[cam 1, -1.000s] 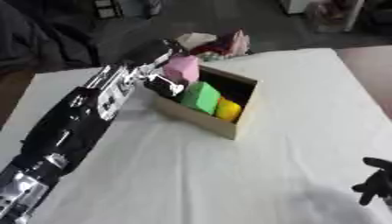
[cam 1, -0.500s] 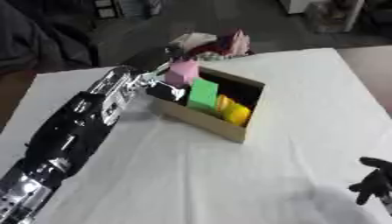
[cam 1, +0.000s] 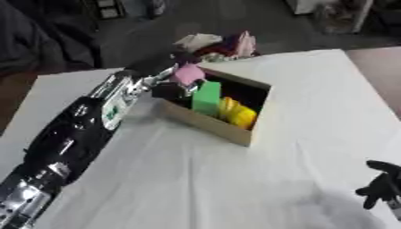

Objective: Pick up objects on the table and place them in the box.

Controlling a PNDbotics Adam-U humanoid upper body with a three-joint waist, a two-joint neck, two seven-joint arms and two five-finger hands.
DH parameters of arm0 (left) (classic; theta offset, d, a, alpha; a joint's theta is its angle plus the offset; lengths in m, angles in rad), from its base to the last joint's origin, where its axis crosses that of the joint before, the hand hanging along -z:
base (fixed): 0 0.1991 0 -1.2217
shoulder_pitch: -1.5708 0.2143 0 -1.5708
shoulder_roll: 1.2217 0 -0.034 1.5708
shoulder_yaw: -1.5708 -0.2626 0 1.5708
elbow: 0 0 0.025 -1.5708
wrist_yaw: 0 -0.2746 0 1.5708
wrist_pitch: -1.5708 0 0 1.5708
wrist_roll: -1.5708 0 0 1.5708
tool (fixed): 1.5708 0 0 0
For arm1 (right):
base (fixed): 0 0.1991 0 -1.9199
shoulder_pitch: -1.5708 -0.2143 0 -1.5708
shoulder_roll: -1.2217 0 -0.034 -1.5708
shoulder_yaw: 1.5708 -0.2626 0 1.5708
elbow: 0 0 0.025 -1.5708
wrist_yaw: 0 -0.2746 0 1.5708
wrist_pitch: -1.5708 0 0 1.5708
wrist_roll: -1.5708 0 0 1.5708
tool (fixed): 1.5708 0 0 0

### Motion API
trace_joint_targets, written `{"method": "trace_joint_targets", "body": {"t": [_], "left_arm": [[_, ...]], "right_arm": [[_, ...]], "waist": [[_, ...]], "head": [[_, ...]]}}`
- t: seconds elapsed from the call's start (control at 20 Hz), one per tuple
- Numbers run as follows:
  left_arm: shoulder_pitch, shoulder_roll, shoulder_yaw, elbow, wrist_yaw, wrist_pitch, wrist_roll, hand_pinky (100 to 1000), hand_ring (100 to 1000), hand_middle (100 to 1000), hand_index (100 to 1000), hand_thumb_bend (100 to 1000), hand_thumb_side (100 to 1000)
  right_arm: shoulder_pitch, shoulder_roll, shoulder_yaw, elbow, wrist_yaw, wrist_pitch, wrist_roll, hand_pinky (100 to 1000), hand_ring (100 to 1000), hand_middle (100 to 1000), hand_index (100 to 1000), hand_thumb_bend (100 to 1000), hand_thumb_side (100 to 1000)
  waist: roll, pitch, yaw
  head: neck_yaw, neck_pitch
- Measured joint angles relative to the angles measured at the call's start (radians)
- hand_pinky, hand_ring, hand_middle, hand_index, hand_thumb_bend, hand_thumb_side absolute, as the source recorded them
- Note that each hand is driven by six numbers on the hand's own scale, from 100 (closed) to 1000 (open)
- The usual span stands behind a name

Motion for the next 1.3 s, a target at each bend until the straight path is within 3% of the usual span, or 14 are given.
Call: {"method": "trace_joint_targets", "body": {"t": [0.15,0.6,1.05,1.3], "left_arm": [[0.007,0.000,-0.002,-0.022,0.045,-0.005,-0.019,850,883,933,971,100,1000],[0.080,0.023,0.024,-0.183,0.193,-0.006,0.024,842,861,905,965,100,1000],[0.167,0.085,0.036,-0.338,0.342,0.065,0.002,826,833,872,937,100,1000],[0.253,0.090,0.085,-0.435,0.421,0.052,0.042,808,794,827,909,100,839]], "right_arm": [[0.000,0.000,0.000,0.000,0.000,0.000,0.000,690,448,486,841,100,457],[0.001,0.000,-0.006,0.001,0.004,-0.002,-0.003,690,448,485,841,100,455],[0.005,-0.001,-0.007,0.006,0.008,-0.004,-0.006,690,447,485,841,100,451],[0.007,-0.001,-0.013,0.006,0.008,-0.006,-0.012,690,448,486,841,100,455]], "waist": [[-0.001,0.000,0.002],[-0.003,0.001,0.021],[-0.014,0.001,0.033],[-0.016,0.001,0.046]], "head": [[-0.002,0.000],[-0.018,0.000],[-0.029,-0.003],[-0.028,-0.004]]}}
